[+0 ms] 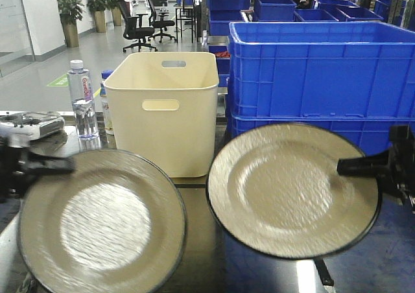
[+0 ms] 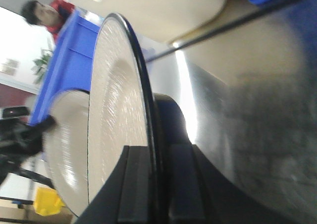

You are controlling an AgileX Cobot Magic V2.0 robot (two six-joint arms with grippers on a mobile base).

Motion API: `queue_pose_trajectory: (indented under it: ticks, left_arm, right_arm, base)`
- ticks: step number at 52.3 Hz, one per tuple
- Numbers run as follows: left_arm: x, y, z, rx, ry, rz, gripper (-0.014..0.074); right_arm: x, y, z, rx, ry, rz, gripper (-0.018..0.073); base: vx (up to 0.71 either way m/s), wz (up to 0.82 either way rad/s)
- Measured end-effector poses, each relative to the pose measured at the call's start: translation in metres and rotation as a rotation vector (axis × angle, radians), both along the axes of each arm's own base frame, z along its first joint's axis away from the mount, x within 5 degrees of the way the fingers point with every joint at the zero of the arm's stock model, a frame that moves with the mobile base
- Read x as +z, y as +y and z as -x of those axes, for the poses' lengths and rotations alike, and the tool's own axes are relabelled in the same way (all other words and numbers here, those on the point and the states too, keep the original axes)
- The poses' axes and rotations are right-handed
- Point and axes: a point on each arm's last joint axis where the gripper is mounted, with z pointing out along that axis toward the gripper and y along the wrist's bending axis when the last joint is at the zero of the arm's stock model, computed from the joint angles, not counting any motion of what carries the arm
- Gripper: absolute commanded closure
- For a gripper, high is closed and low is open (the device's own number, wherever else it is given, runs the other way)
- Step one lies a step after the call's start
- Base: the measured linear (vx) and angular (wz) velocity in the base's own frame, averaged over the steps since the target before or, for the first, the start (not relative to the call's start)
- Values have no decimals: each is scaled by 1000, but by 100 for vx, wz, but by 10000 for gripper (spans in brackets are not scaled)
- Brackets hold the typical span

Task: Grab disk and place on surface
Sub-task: 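Lower the plate in the left gripper onto the table and release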

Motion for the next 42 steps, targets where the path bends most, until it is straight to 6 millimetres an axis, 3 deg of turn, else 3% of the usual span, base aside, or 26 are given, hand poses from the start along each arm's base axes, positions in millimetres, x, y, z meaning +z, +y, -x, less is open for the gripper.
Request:
queue_pose_trajectory:
  ticks: [7,22,31,42]
  left_arm:
    - [-16,-39,-17,6,25,6,599]
    - [-72,-93,-53,47,93,71,565]
    - [-90,-114,-64,22,113,73,423]
    - [-93,-121,-66,-16,59,40,153]
  right_arm:
    - [11,1,-3,-19,-66,-112,568]
    - [19,1,-4,-34,-127,-174,568]
    - [19,1,-4,-34,-128,-173,568]
    - [19,1,-4,-34,-129,-171,568]
  base:
    - [0,0]
    - [0,0]
    - [0,0]
    - [0,0]
